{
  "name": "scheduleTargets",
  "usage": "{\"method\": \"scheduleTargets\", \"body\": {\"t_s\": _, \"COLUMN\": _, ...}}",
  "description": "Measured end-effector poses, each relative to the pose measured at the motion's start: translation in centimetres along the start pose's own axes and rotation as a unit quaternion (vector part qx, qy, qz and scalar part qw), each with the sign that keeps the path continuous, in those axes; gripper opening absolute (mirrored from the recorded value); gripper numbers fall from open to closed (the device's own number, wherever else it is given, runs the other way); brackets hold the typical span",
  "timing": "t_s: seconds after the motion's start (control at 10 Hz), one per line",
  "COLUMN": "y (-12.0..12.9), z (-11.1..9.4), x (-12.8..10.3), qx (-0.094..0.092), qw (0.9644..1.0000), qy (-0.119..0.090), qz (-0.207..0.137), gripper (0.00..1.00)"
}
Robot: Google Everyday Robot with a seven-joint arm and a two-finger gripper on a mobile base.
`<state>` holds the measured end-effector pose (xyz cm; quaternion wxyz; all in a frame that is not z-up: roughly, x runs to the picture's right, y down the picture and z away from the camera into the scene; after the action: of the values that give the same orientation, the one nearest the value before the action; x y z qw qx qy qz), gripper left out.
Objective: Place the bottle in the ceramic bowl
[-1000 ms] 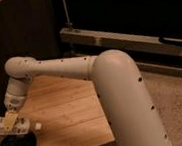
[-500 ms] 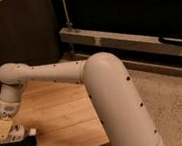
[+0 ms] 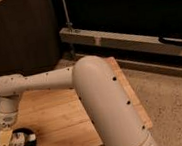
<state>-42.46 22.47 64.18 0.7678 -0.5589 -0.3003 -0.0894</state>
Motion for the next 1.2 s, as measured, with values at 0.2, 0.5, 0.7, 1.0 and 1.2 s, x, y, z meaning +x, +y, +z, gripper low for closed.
{"method": "scheduleTargets", "body": {"t_s": 0.2, "y": -0.68, "z": 1.0, "x": 0.18, "qx": -0.007, "qw": 1.0, "qy": 0.006, "qz": -0.001, "gripper": 0.17}}
{"method": "scheduleTargets", "body": {"t_s": 0.5, "y": -0.71, "z": 1.04, "x": 0.28, "qx": -0.008, "qw": 0.9999, "qy": 0.008, "qz": -0.001, "gripper": 0.17}}
{"method": "scheduleTargets", "body": {"t_s": 0.7, "y": -0.72, "z": 1.06, "x": 0.25, "qx": -0.008, "qw": 0.9999, "qy": 0.008, "qz": -0.001, "gripper": 0.17}}
{"method": "scheduleTargets", "body": {"t_s": 1.0, "y": -0.69, "z": 1.14, "x": 0.16, "qx": -0.009, "qw": 0.9999, "qy": 0.008, "qz": -0.002, "gripper": 0.17}}
{"method": "scheduleTargets", "body": {"t_s": 1.2, "y": -0.72, "z": 1.13, "x": 0.2, "qx": -0.008, "qw": 0.9999, "qy": 0.008, "qz": -0.002, "gripper": 0.17}}
